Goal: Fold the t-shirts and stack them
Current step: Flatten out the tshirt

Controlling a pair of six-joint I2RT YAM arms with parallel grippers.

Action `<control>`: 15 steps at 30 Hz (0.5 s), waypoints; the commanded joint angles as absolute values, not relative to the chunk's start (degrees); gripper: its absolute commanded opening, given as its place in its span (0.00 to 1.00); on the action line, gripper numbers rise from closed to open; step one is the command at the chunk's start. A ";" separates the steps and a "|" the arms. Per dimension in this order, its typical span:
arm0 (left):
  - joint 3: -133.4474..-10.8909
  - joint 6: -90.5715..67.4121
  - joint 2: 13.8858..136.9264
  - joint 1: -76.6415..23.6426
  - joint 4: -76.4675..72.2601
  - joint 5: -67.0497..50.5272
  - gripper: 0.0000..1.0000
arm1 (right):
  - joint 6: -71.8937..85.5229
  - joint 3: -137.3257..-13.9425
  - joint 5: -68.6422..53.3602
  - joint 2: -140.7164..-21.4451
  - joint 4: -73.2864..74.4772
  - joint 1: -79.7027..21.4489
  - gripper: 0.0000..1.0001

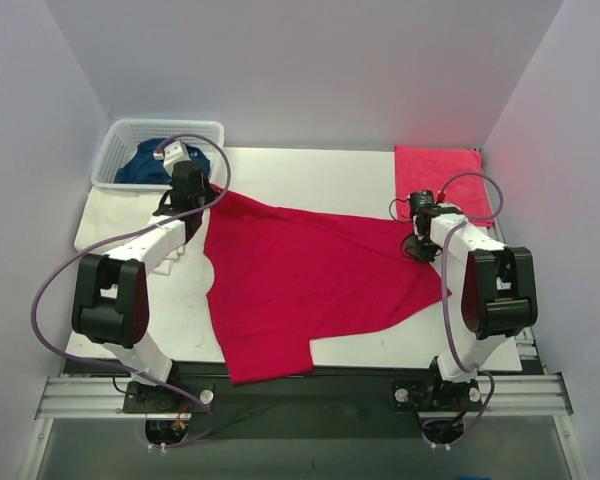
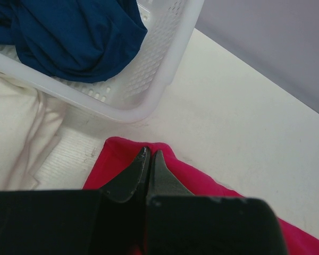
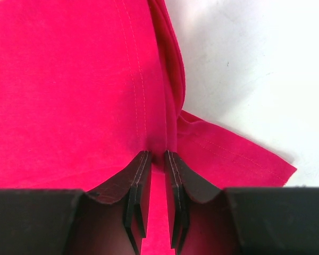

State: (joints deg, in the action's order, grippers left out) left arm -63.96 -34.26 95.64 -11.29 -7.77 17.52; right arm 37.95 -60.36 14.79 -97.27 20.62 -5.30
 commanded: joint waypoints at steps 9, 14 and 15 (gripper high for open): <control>-63.72 -33.84 93.34 -10.46 -10.63 17.05 0.00 | 38.41 -62.75 15.82 -98.79 22.94 -5.54 0.13; -63.37 -33.75 93.08 -10.28 -10.64 16.96 0.00 | 38.23 -63.02 15.12 -98.70 22.85 -5.45 0.00; -63.37 -33.75 92.99 -10.28 -10.63 16.88 0.00 | 38.15 -63.02 15.03 -98.18 22.94 -5.54 0.00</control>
